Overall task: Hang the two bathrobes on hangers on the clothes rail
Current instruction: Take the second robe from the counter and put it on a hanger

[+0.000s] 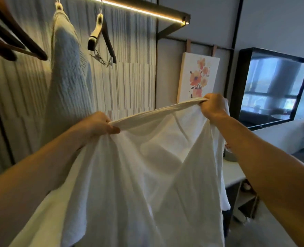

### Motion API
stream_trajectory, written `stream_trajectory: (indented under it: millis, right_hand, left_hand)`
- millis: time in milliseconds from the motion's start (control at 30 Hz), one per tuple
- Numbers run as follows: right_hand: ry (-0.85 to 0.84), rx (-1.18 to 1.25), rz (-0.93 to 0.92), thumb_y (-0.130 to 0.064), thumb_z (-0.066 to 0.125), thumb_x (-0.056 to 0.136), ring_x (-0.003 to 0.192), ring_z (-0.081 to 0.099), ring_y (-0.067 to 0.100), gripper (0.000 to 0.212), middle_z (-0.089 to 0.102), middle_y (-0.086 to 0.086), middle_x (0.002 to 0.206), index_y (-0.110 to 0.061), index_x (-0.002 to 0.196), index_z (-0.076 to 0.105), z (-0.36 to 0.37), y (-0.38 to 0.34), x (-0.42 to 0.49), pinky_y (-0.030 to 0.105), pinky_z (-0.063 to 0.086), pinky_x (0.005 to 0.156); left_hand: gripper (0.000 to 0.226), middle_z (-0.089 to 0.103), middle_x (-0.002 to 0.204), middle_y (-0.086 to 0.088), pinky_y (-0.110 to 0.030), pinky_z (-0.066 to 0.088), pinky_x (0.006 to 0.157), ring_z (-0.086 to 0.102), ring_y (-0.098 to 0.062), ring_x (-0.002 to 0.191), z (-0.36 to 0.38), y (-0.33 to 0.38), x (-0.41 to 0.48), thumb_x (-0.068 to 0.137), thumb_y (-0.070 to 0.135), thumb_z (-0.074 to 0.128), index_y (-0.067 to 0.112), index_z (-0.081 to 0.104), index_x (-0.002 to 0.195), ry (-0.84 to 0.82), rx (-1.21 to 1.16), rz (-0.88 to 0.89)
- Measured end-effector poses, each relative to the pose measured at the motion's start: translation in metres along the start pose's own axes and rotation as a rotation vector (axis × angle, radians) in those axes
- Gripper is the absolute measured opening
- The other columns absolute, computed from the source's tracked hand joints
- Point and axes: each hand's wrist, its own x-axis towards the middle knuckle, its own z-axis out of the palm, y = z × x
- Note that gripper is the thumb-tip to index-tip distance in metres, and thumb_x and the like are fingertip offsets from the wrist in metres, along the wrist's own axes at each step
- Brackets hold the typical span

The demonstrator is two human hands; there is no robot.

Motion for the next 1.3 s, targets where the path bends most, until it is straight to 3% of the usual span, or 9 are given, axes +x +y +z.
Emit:
stream_trajectory:
  millis: [200,367,467,533,700,933,1000,1167,1300]
  right_hand:
    - [-0.094,0.066,-0.003,-0.024,0.063,0.093,0.077,0.06,0.024,0.026,0.062,0.011,0.083,-0.001,0.1,0.071,-0.016,0.006,-0.003,0.031,0.048,0.07]
    - [-0.274,0.119,-0.001,-0.028,0.068,0.089,0.081,0.065,0.03,0.028,0.065,0.009,0.078,-0.002,0.099,0.073,-0.028,0.014,0.004,0.034,0.053,0.074]
    - [-0.301,0.175,0.017,-0.027,0.066,0.09,0.078,0.062,0.026,0.029,0.062,0.004,0.075,-0.002,0.103,0.073,-0.037,0.024,0.009,0.033,0.052,0.075]
    - [-0.311,0.157,0.019,-0.025,0.068,0.089,0.078,0.062,0.029,0.028,0.062,0.007,0.074,-0.001,0.102,0.073,-0.037,0.028,0.011,0.035,0.055,0.074]
    - [-0.443,0.242,0.036,-0.023,0.07,0.087,0.06,0.056,0.018,0.021,0.059,0.008,0.069,-0.002,0.092,0.07,-0.051,0.034,0.01,0.022,0.046,0.05]
    - [-0.705,0.264,-0.028,-0.022,0.078,0.079,0.068,0.062,0.015,0.028,0.066,0.006,0.077,-0.001,0.097,0.073,-0.046,0.031,0.012,0.021,0.049,0.057]
    - [-0.721,0.271,-0.04,-0.022,0.077,0.081,0.069,0.062,0.017,0.025,0.065,0.006,0.075,-0.001,0.095,0.073,-0.044,0.035,0.013,0.022,0.049,0.058]
    - [-0.648,0.318,-0.006,-0.025,0.069,0.088,0.063,0.061,0.018,0.025,0.067,0.013,0.079,-0.001,0.095,0.074,-0.045,0.049,0.024,0.024,0.051,0.055]
    - [-0.554,0.283,0.016,-0.03,0.065,0.09,0.077,0.061,0.025,0.026,0.067,0.016,0.091,-0.006,0.098,0.073,-0.053,0.057,0.041,0.037,0.055,0.077]
  left_hand:
    - [0.032,0.07,0.068,-0.008,-0.027,0.048,0.061,0.064,-0.021,0.065,-0.031,-0.02,-0.034,0.079,0.043,0.071,0.011,0.077,0.079,-0.01,-0.134,0.041]
    - [0.055,0.071,0.097,-0.022,-0.035,0.061,0.07,0.074,-0.024,0.074,-0.041,0.002,-0.058,0.082,0.057,0.062,0.004,0.07,0.095,-0.05,-0.852,-0.08]
    - [0.089,0.065,0.096,-0.021,-0.039,0.052,0.077,0.065,-0.031,0.085,-0.046,0.028,-0.072,0.054,0.084,0.064,0.008,0.061,0.101,-0.028,-0.175,0.03]
    - [0.078,0.059,0.095,-0.007,-0.033,0.046,0.069,0.058,-0.022,0.083,-0.043,0.031,-0.079,0.054,0.069,0.077,0.017,0.047,0.104,0.024,0.25,0.105]
    - [0.025,0.066,0.096,-0.018,-0.042,0.05,0.073,0.063,-0.034,0.087,-0.047,0.035,-0.089,0.087,0.031,0.063,0.007,0.063,0.091,0.107,0.096,0.156]
    - [0.027,0.073,0.094,-0.018,-0.045,0.056,0.079,0.068,-0.037,0.09,-0.046,0.031,-0.103,0.093,0.027,0.055,0.006,0.072,0.095,0.225,-0.58,-0.193]
    - [0.024,0.072,0.089,-0.015,-0.042,0.055,0.077,0.068,-0.035,0.085,-0.043,0.032,-0.105,0.09,0.025,0.06,0.004,0.072,0.091,0.319,-0.507,-0.199]
    - [0.027,0.064,0.075,-0.011,-0.037,0.042,0.059,0.059,-0.03,0.071,-0.051,0.012,-0.102,0.092,0.025,0.06,0.011,0.066,0.07,0.36,0.341,-0.014]
    - [0.026,0.065,0.077,-0.01,-0.03,0.036,0.057,0.053,-0.024,0.067,-0.045,-0.009,-0.101,0.09,0.014,0.058,0.02,0.059,0.064,0.394,0.474,-0.155]
